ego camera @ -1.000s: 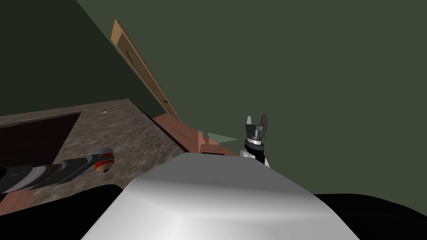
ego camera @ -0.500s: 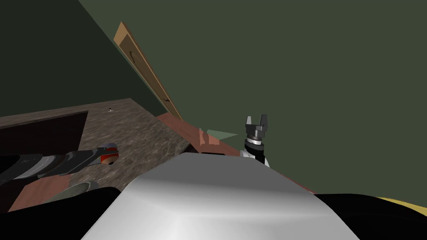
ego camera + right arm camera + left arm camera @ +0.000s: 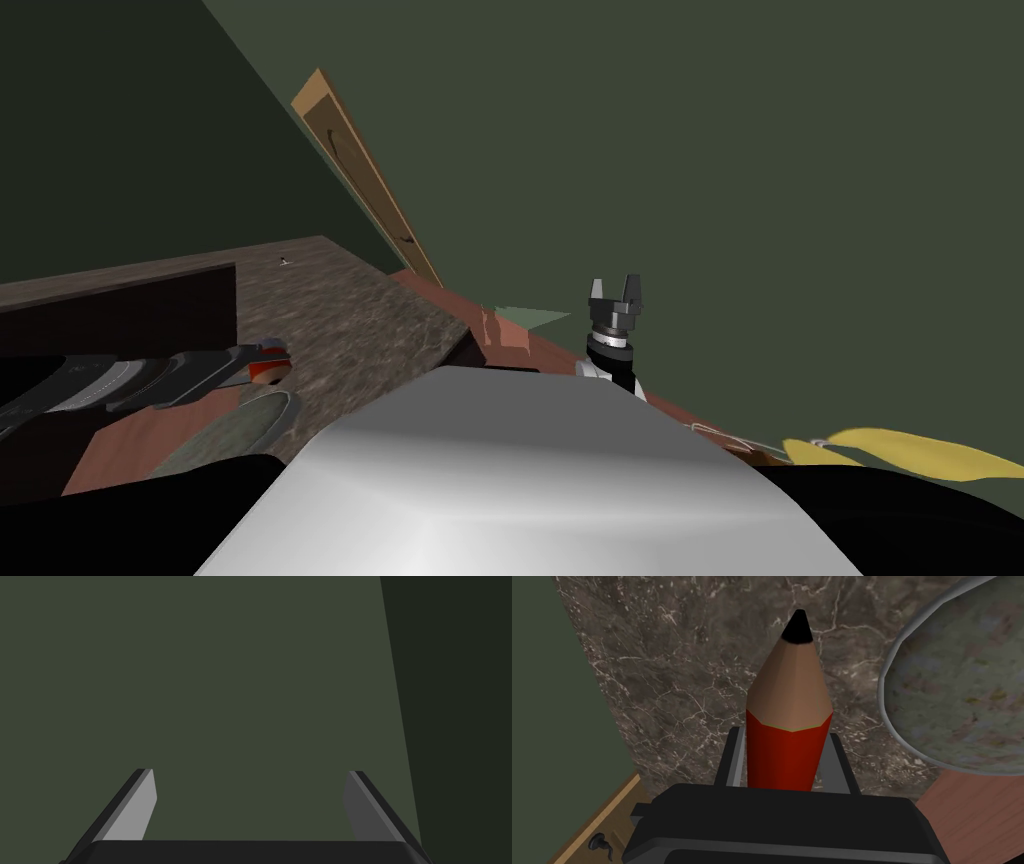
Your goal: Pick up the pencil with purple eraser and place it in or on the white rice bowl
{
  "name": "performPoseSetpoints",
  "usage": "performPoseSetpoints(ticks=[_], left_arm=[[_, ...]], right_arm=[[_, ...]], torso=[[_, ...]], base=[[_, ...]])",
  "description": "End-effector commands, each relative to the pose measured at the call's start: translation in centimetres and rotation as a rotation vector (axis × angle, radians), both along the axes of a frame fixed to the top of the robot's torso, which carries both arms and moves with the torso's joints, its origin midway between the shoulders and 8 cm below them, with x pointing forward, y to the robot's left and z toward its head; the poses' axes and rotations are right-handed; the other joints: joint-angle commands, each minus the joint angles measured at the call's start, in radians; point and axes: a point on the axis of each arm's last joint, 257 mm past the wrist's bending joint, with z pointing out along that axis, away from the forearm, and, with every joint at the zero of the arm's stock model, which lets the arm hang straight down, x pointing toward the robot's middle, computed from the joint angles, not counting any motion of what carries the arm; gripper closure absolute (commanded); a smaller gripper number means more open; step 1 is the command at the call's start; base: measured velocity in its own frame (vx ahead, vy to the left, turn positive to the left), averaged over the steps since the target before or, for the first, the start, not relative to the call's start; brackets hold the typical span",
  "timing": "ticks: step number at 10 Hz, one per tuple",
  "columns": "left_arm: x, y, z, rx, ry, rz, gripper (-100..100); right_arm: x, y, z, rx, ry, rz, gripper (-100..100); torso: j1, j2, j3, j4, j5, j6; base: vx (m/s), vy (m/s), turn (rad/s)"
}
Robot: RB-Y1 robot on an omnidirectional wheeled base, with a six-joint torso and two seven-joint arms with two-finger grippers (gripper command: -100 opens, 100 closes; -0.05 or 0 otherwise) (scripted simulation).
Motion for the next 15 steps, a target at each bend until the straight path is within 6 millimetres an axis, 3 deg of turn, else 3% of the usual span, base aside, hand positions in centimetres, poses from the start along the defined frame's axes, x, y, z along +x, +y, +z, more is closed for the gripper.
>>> performPoseSetpoints(ticks=[1, 8, 9, 13, 14, 15], left_arm=[[0.4, -0.3, 0.3, -0.016, 0.002, 0.008, 100], [1.8, -1.1, 1.6, -0.075, 0.015, 0.041, 100], [1.8, -1.1, 1.6, -0.077, 0.017, 0.043, -100], [1.6, -1.0, 1.6, -0.077, 0.019, 0.045, -100], [1.6, -1.0, 1.6, -0.077, 0.019, 0.045, 0], [1.4, -0.8, 2.4, -0.08, 0.019, 0.051, -100]], right_arm=[[0.0, 0.0, 0.0, 0.0, 0.0, 0.0, 0], [0.0, 0.0, 0.0, 0.0, 0.0, 0.0, 0], [0.0, 0.0, 0.0, 0.0, 0.0, 0.0, 0], [0.0, 0.0, 0.0, 0.0, 0.0, 0.0, 0], [0.0, 0.0, 0.0, 0.0, 0.0, 0.0, 0], [0.0, 0.0, 0.0, 0.0, 0.0, 0.0, 0]], torso=[[0.0, 0.0, 0.0, 0.0, 0.0, 0.0], [-0.002, 0.003, 0.002, 0.001, -0.002, -0.001], [-0.005, -0.002, -0.001, 0.0, -0.002, 0.0], [-0.01, -0.012, -0.007, -0.002, -0.004, 0.002], [-0.01, -0.012, -0.007, -0.003, -0.005, 0.002], [-0.011, -0.013, -0.007, -0.003, -0.005, 0.002]], base=[[-0.134, 0.046, 0.0], [-0.187, 0.093, -0.016], [-0.017, 0.008, 0.007], [-0.003, 0.001, 0.003], [0.0, 0.0, 0.0], [-0.006, 0.005, -0.045]])
